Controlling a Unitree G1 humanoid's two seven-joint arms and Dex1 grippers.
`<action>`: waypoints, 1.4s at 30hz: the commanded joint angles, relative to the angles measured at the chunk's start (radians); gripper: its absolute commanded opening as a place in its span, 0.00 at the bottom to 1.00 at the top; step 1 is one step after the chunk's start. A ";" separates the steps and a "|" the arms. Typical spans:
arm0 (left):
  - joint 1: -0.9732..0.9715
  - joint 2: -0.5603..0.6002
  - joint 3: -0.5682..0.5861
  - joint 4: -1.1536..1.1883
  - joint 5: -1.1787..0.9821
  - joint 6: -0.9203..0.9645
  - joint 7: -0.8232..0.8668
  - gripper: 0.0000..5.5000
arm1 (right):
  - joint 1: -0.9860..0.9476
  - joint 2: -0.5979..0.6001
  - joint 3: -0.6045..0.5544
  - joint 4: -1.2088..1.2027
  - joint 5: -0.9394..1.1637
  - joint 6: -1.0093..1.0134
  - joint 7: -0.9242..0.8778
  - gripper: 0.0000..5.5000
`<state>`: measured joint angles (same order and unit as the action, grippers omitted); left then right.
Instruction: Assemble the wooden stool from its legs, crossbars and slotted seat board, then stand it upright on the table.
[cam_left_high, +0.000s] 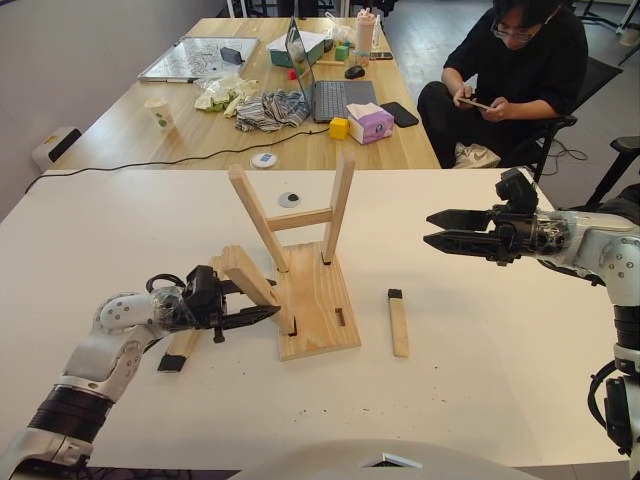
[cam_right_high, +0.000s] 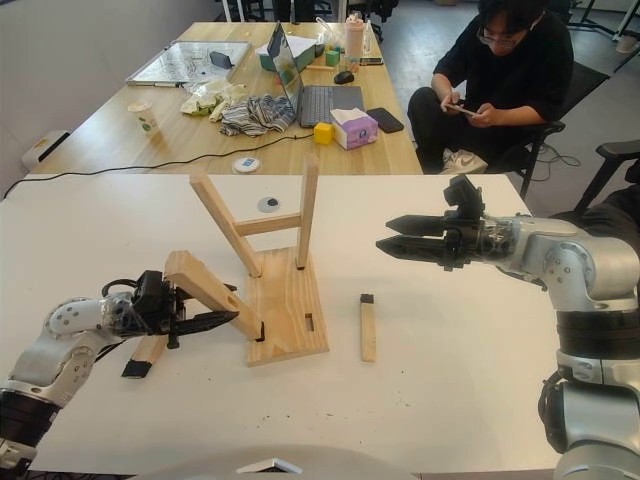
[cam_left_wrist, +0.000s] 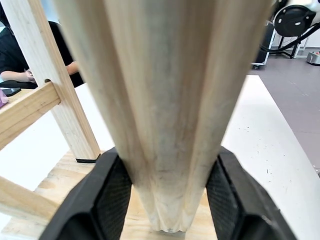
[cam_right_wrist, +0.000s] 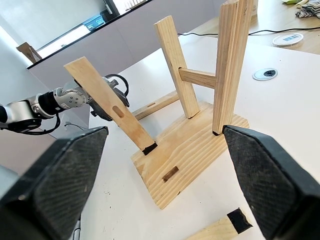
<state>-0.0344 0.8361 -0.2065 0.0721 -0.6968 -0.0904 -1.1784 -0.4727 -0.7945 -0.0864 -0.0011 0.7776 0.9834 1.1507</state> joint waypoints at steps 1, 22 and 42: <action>0.170 0.012 -0.281 0.155 0.379 0.256 0.114 0.37 | 0.003 0.016 -0.005 -0.032 0.006 -0.005 -0.017 0.77; 0.277 0.079 -0.420 0.057 0.434 0.236 0.199 0.37 | 0.050 0.026 -0.034 -0.071 0.031 0.008 -0.058 0.77; 0.213 0.367 0.130 -0.310 0.236 0.484 0.088 0.68 | 0.269 0.272 -0.031 -0.343 -0.063 0.404 -0.701 0.77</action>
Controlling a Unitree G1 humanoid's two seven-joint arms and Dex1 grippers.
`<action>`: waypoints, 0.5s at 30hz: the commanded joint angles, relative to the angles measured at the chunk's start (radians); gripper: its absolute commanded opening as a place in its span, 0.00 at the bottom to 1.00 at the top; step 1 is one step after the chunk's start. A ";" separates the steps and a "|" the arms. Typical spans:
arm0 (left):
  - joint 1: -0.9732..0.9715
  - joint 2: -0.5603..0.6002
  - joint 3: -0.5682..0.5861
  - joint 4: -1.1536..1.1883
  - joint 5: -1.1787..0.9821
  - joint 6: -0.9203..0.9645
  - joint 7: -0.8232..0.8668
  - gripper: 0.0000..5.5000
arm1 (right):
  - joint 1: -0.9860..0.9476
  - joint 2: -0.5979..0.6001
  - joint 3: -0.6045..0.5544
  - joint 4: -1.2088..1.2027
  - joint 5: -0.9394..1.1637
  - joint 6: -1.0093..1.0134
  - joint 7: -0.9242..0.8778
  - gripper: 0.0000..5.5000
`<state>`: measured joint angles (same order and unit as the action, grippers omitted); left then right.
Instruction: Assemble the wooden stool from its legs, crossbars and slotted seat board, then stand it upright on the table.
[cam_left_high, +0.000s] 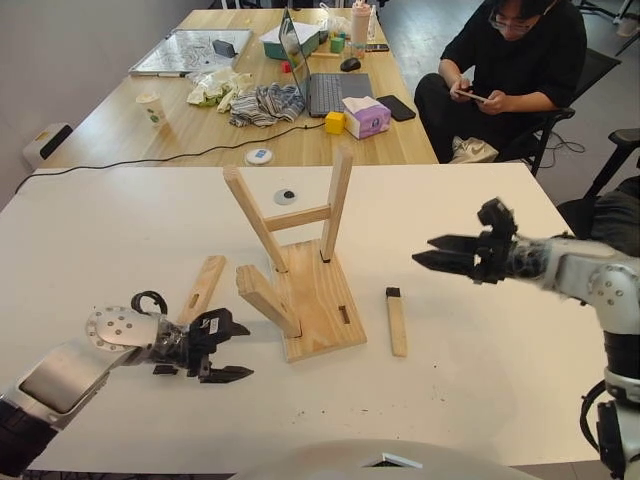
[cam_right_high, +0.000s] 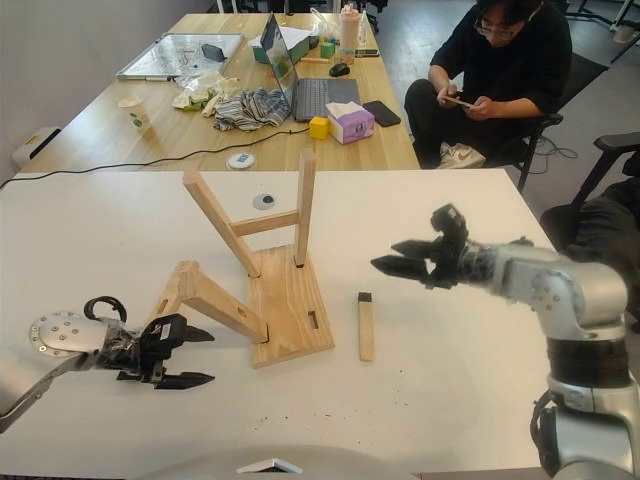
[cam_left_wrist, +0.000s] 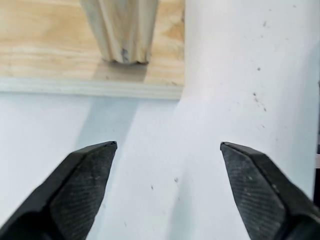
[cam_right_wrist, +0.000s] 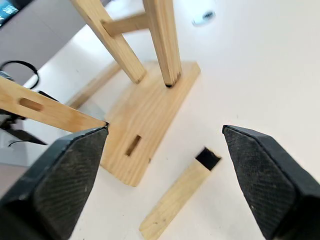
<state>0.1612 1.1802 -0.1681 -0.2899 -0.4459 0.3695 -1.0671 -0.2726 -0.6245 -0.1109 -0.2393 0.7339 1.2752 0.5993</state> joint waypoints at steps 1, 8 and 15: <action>0.009 0.012 0.120 0.076 -0.019 0.035 -0.020 0.68 | 0.091 0.138 -0.008 -0.128 -0.028 0.136 -0.191 0.77; 0.008 -0.042 0.191 0.123 0.018 0.034 -0.011 0.68 | 0.195 0.200 0.066 -0.176 -0.118 0.139 -0.317 0.77; -0.015 -0.086 0.252 0.138 0.028 0.046 0.021 0.68 | 0.250 0.219 0.216 -0.160 -0.215 0.040 -0.351 0.77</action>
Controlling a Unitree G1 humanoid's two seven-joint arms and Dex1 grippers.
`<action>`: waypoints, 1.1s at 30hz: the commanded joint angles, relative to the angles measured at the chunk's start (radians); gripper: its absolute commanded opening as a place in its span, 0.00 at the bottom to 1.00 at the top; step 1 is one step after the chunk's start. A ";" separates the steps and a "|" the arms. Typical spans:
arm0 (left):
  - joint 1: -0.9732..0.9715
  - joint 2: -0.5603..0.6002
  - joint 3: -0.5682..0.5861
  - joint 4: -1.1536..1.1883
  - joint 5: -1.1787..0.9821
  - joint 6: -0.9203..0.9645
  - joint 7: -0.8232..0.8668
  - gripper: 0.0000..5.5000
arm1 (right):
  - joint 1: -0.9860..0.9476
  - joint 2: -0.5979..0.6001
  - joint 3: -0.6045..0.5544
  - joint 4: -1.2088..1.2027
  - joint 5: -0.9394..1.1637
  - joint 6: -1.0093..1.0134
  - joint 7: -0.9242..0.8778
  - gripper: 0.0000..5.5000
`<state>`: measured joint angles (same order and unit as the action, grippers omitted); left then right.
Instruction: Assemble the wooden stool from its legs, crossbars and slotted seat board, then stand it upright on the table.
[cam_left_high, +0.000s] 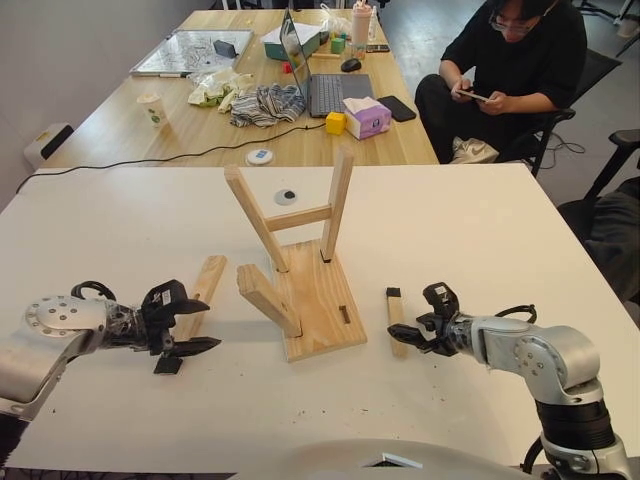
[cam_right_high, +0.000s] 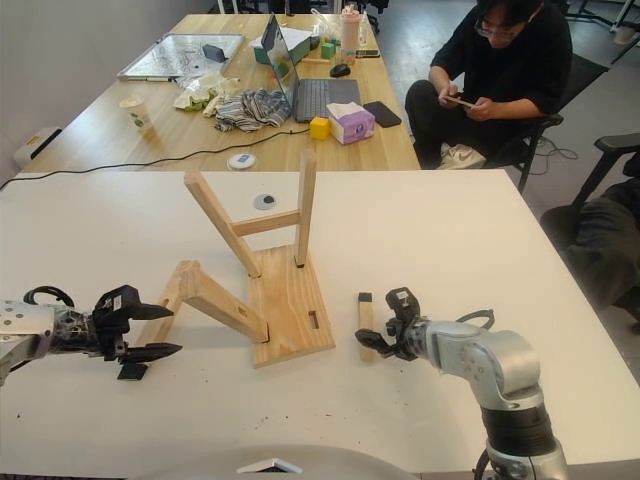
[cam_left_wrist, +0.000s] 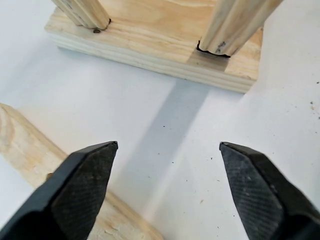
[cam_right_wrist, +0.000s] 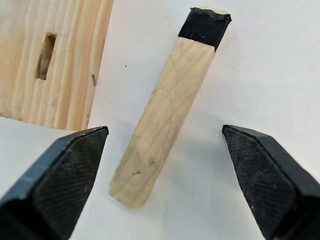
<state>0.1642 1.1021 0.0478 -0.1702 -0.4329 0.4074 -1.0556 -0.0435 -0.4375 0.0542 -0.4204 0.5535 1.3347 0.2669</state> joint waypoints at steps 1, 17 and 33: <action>-0.023 -0.010 0.043 0.023 0.016 0.010 0.009 0.68 | 0.024 0.033 0.068 0.026 -0.046 -0.033 -0.022 0.77; -0.295 -0.069 0.280 0.109 -0.016 0.106 0.221 0.69 | 0.052 -0.168 0.333 0.158 -0.342 -0.353 0.076 0.36; -0.657 -0.511 0.424 -0.273 -0.647 0.554 0.756 0.69 | -0.430 0.086 -0.191 0.223 -0.153 -1.062 0.071 0.24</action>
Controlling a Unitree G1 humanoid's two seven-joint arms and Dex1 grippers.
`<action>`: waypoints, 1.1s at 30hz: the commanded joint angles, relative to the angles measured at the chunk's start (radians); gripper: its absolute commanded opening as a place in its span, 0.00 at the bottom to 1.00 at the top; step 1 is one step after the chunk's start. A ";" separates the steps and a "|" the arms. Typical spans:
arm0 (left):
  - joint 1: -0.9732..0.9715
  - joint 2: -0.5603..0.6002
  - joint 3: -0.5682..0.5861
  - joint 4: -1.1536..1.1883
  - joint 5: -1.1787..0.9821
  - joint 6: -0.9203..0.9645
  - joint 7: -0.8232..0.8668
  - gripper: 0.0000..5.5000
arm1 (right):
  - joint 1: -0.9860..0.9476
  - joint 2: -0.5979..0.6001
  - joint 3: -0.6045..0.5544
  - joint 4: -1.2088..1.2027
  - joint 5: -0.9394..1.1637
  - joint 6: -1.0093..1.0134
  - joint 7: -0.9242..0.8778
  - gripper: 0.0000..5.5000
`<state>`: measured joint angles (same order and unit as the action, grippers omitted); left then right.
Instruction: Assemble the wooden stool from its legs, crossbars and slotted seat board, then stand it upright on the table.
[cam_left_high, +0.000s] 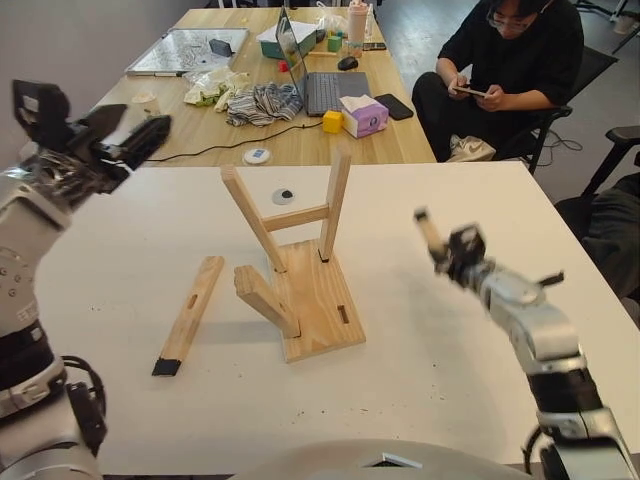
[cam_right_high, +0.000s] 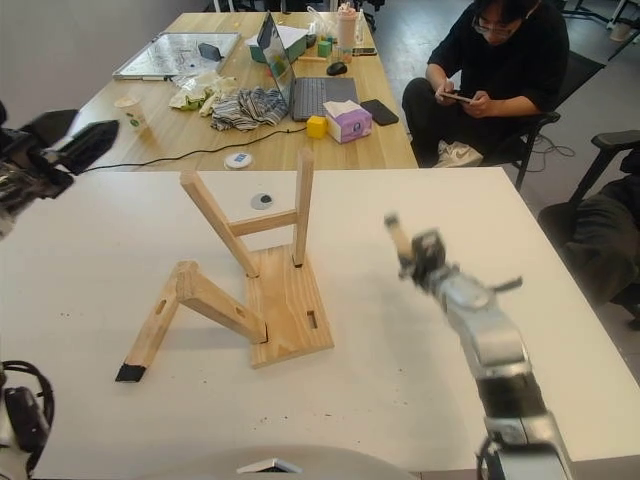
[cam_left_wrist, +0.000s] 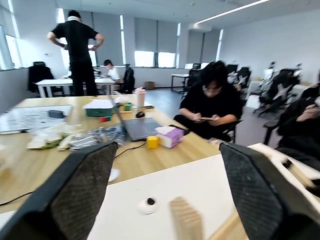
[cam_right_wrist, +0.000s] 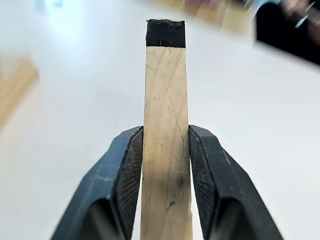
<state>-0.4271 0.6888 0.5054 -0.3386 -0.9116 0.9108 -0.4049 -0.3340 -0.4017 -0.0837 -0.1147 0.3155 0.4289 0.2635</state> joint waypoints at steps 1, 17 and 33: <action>-0.075 -0.128 -0.051 -0.120 -0.211 0.061 0.146 0.69 | -0.159 0.053 -0.035 -0.109 0.087 -0.176 0.094 0.24; -0.324 -0.440 -0.300 -0.033 -0.414 0.021 0.480 0.69 | -0.091 0.059 0.179 -0.294 -0.009 -0.210 0.181 0.24; -0.103 -0.568 -0.461 -0.044 -0.157 -0.198 0.324 0.34 | -0.065 0.057 0.210 -0.306 -0.025 -0.182 0.170 0.24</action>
<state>-0.5447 0.1197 0.0503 -0.3888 -1.0977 0.7359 -0.0588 -0.4060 -0.3574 0.1209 -0.4139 0.2997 0.2320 0.4328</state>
